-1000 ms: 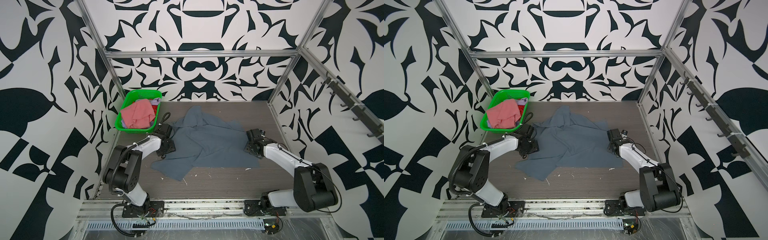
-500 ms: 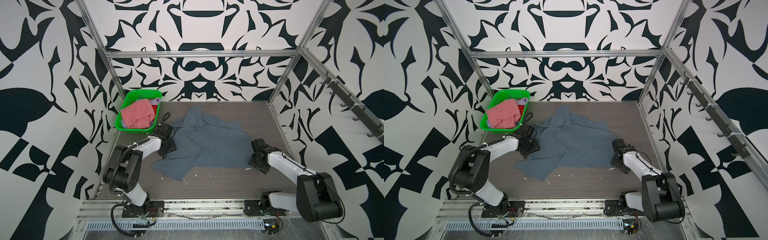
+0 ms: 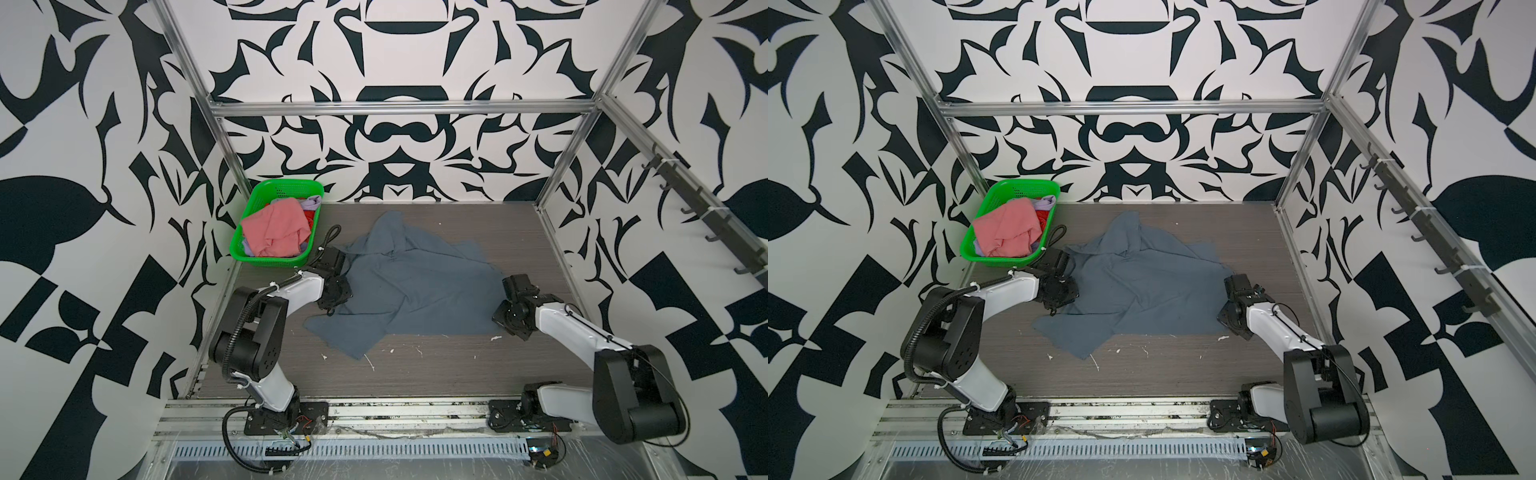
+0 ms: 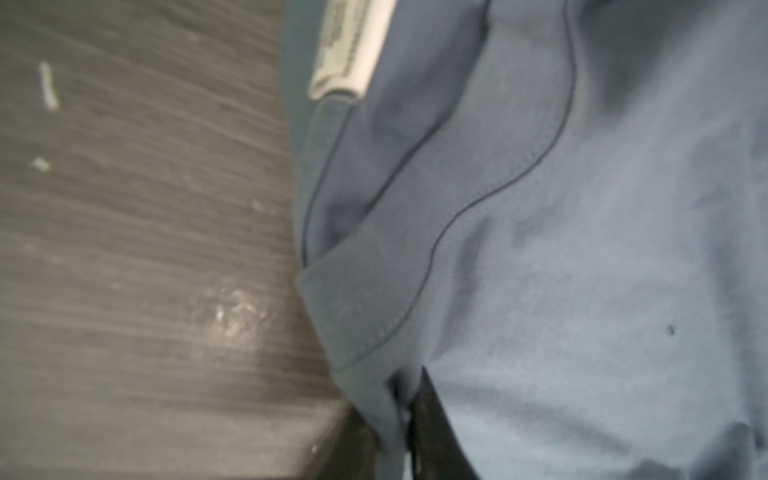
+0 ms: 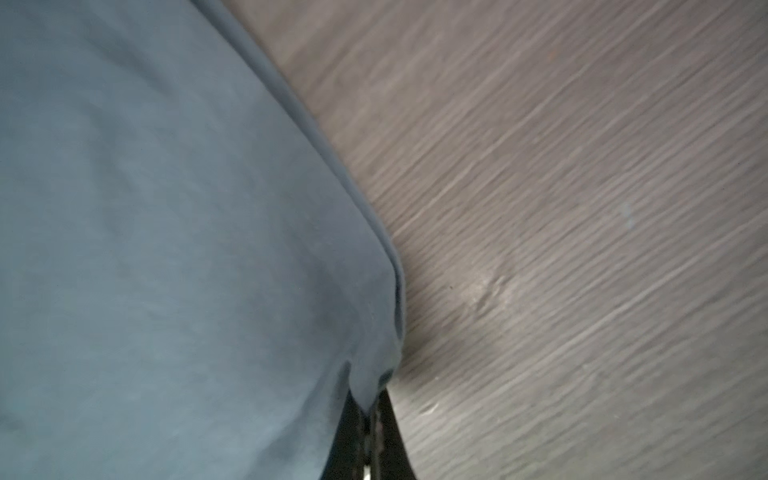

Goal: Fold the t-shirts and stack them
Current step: 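Grasp the shirt's nearer corners with both grippers and pull them toward the robot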

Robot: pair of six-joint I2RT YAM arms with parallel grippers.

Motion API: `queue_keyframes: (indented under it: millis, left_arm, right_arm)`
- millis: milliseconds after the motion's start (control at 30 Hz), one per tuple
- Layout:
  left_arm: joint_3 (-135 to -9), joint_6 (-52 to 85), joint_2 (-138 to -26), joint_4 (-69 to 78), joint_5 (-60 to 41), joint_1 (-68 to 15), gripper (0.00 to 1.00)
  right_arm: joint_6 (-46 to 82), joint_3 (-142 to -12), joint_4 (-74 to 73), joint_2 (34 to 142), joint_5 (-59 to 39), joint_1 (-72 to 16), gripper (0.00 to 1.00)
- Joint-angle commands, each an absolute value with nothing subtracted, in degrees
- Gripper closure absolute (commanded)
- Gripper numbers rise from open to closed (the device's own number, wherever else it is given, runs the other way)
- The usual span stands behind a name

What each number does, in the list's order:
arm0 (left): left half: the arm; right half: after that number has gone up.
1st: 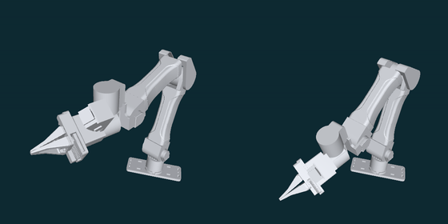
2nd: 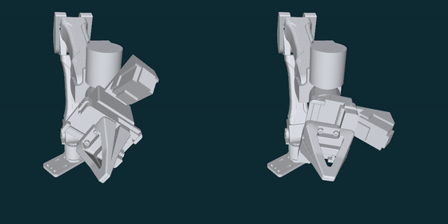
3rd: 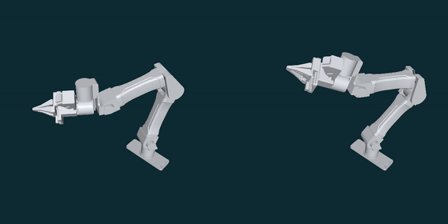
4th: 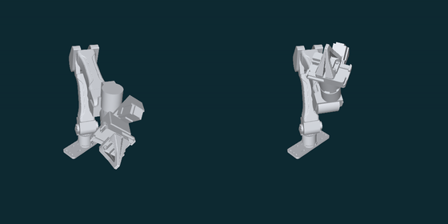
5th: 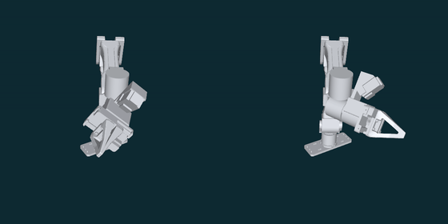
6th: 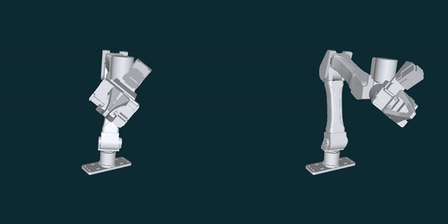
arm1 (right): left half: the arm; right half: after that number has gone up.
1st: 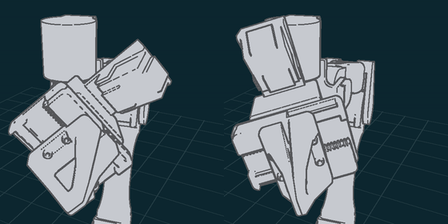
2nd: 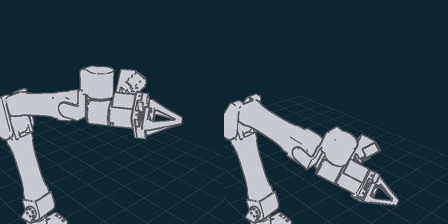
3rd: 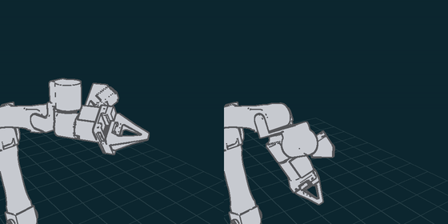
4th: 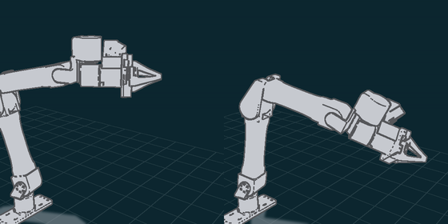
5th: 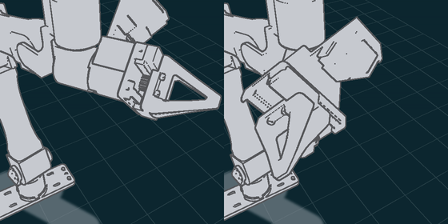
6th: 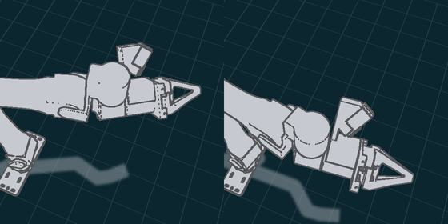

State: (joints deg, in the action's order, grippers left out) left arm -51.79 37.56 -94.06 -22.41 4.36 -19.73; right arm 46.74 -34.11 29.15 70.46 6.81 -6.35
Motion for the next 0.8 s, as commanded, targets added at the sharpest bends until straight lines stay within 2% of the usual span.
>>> queue_keyframes:
  millis: [0, 67, 133, 167, 233, 300, 433, 767]
  left_arm:
    - [-54.52, 36.60, -88.51, -30.74, 8.01, -19.60, 0.89]
    - [-55.76, 35.55, -85.97, -33.28, 7.95, -19.56, 0.89]
    - [-57.43, 34.32, -84.46, -35.34, 7.23, -19.60, 0.82]
    - [-58.28, 33.84, -84.06, -36.68, 7.21, -19.55, 0.74]
    - [-59.50, 32.21, -84.00, -39.58, 7.68, -19.53, 0.49]
    - [-59.88, 32.58, -84.37, -44.01, 11.69, -19.59, 0.36]
    - [-55.20, 35.26, -82.76, -46.41, 14.65, -19.32, 0.32]
    - [-41.19, 43.16, -70.93, -42.70, 8.01, -11.28, 0.38]
  right_arm:
    - [45.99, -38.41, 30.80, 64.56, 8.16, -6.22, 1.00]
    - [45.14, -39.31, 31.49, 63.19, 8.27, -6.17, 1.00]
    - [44.50, -40.03, 32.41, 63.35, 8.27, -6.19, 1.00]
    - [44.52, -40.08, 32.68, 63.91, 8.18, -6.19, 1.00]
    - [44.58, -39.55, 32.60, 64.97, 8.18, -6.17, 1.00]
    - [45.31, -38.54, 31.42, 66.02, 7.23, -6.23, 1.00]
    - [45.85, -37.01, 29.39, 66.60, 6.24, -6.21, 1.00]
    - [44.50, -37.78, 28.30, 68.61, 5.33, -6.24, 1.00]
